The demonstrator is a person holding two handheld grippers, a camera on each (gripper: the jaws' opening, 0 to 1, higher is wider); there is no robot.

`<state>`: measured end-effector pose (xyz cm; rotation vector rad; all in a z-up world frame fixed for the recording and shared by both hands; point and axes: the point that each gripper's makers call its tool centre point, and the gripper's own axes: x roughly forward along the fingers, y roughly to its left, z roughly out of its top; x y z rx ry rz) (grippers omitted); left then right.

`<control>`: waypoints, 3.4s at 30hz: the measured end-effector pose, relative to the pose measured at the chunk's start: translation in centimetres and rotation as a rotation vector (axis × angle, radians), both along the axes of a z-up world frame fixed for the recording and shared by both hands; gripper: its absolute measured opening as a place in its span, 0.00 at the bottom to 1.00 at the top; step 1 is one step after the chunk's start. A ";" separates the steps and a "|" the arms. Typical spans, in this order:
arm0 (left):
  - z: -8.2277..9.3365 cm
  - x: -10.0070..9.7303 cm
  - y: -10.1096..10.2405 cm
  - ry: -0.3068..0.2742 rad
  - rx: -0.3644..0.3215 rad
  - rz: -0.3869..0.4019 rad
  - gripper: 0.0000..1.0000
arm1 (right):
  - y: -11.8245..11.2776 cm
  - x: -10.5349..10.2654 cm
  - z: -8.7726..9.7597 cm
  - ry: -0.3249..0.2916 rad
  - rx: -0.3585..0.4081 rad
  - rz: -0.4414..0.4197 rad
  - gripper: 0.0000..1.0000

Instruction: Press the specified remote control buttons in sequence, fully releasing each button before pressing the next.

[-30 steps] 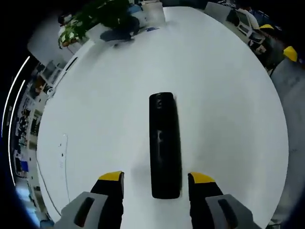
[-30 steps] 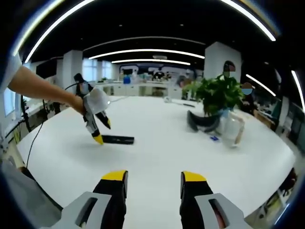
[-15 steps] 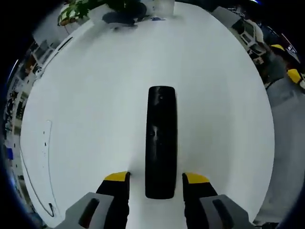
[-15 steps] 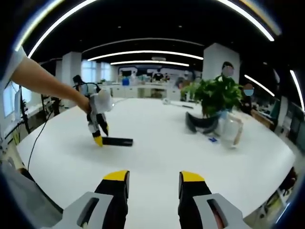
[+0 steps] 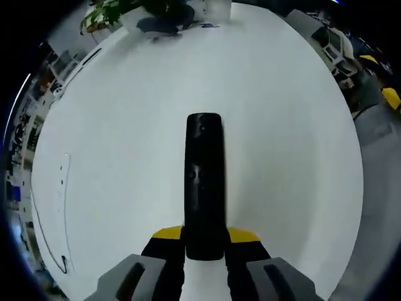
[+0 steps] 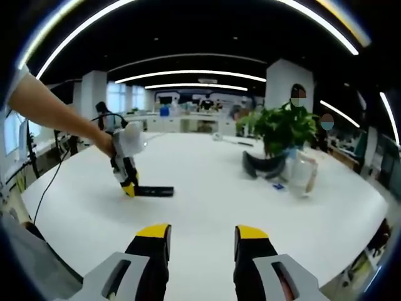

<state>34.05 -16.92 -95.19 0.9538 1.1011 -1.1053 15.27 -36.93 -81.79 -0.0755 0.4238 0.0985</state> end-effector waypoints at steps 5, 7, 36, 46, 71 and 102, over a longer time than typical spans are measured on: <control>0.0 -1.0 0.0 0.004 -0.012 0.015 0.23 | -0.1 0.0 0.0 0.000 0.003 -0.005 0.37; 0.0 -1.6 -0.1 0.010 -0.014 0.012 0.23 | -0.1 0.0 0.0 0.000 0.004 -0.005 0.37; 0.1 -9.2 -0.6 0.009 -0.015 -0.046 0.23 | 0.4 -0.1 0.1 0.002 0.017 0.016 0.35; 0.1 -11.1 -0.9 0.007 -0.035 -0.043 0.23 | 0.5 -0.1 -0.1 0.013 0.017 0.026 0.33; 0.1 -16.3 -1.5 0.013 -0.009 -0.084 0.23 | 0.9 -0.3 -0.3 0.035 0.035 0.048 0.19; 0.1 -20.9 -1.6 0.018 -0.010 -0.011 0.23 | 1.8 -1.2 -2.1 0.164 0.041 0.100 0.00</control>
